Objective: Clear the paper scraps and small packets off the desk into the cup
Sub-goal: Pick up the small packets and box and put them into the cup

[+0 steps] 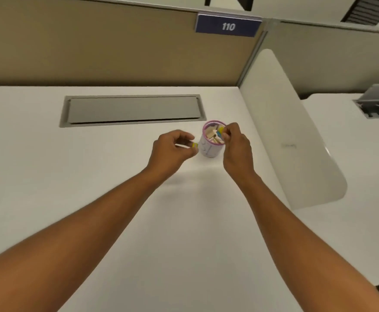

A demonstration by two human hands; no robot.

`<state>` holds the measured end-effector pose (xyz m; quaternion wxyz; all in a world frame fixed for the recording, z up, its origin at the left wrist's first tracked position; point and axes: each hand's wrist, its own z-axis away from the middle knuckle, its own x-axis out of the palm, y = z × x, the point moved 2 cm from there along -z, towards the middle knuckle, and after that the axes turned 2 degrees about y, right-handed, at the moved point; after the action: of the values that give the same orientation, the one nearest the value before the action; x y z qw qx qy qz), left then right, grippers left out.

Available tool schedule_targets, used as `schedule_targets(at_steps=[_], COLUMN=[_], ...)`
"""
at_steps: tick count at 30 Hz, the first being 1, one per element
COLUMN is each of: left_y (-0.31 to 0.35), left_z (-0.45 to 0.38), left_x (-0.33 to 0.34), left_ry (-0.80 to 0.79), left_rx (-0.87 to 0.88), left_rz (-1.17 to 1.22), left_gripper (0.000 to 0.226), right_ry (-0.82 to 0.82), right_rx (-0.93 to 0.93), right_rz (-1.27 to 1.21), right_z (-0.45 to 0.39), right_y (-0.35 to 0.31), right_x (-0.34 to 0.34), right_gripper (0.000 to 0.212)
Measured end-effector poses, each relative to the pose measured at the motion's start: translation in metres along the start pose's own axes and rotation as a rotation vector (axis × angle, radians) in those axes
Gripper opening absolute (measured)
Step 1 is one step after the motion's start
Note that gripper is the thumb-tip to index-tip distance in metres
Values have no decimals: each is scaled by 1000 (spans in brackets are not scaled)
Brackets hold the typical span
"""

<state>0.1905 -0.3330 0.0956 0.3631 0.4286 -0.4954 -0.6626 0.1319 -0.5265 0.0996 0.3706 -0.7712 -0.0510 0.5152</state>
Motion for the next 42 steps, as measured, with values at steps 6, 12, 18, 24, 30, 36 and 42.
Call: schedule_targets(at_steps=[6, 12, 18, 24, 30, 36, 42], left_y=[22, 10, -3, -10, -13, 0, -41], left_z=[-52, -70, -71, -56, -56, -34, 52], left_x=[53, 58, 58, 65, 68, 44, -57], left_ry=[55, 72, 100, 33, -114, 133, 324], left_rx=[143, 225, 358, 597, 615, 791, 607], left_rz=[-201, -362, -533, -865, -973, -821, -688], left_gripper=[26, 31, 29, 32, 44, 20, 16], right_ry=[-183, -139, -36, -120, -171, -54, 128], right_rx=[3, 38, -94, -308, -296, -105, -231], right_rz=[-38, -178, 47, 282, 325, -41, -176], right_z=[-37, -48, -46, -39, -35, -28, 9], right_y=[18, 33, 40, 36, 39, 26, 1], right_x=[0, -7, -2, 6, 7, -5, -7], right_gripper=[15, 13, 21, 34, 34, 40, 32])
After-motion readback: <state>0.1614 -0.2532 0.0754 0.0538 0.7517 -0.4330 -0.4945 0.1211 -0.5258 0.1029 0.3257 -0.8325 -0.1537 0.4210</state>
